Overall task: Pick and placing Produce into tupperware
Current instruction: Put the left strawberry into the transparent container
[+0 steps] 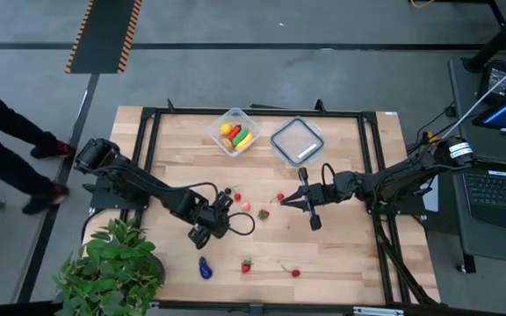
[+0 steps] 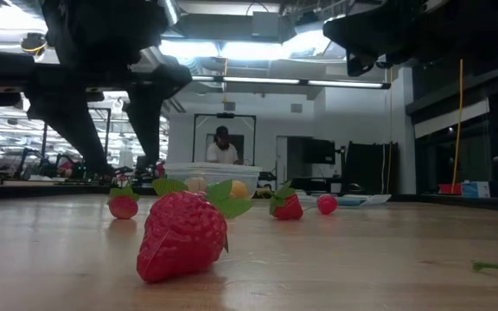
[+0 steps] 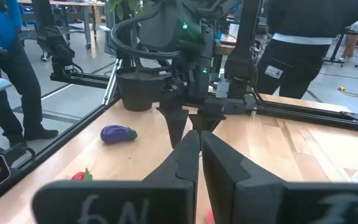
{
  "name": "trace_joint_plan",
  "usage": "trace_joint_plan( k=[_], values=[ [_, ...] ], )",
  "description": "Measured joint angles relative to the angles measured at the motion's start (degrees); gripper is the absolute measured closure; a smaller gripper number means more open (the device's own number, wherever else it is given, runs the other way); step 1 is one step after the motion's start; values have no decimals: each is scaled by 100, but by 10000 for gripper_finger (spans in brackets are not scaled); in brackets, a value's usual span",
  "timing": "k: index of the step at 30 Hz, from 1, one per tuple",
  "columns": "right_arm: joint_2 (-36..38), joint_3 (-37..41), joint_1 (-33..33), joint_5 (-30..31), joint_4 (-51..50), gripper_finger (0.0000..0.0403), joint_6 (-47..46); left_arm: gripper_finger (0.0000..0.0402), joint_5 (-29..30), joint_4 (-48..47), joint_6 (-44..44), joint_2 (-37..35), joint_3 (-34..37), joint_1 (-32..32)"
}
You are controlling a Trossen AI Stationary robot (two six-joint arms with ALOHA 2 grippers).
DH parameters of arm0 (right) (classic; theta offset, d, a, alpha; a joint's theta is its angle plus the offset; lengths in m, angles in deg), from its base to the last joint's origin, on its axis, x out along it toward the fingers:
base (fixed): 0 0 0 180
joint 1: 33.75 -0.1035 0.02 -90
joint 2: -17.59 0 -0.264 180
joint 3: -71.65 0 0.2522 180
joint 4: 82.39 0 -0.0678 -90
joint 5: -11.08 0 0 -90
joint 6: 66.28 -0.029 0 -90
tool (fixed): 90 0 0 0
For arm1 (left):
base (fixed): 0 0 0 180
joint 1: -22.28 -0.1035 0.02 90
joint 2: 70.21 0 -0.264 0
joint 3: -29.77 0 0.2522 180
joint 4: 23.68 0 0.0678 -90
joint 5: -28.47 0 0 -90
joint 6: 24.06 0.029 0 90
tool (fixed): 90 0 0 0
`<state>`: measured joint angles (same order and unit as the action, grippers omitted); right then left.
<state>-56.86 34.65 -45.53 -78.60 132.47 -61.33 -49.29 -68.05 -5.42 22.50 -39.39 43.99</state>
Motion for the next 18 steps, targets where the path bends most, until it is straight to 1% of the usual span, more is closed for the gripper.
trace_joint_plan(
  k=[4, 13, 18],
  values=[
    [0, 0, -2, 0, 0, 379, 4, 186, -158, 18, 9, 88, -4, -85],
    [0, 0, -2, -2, 7, 380, -11, 207, -129, -118, 486, 525, -4, -189],
    [0, 0, -2, -2, -1, 379, -13, 213, -95, -264, 593, 593, -2, -194]
  ],
)
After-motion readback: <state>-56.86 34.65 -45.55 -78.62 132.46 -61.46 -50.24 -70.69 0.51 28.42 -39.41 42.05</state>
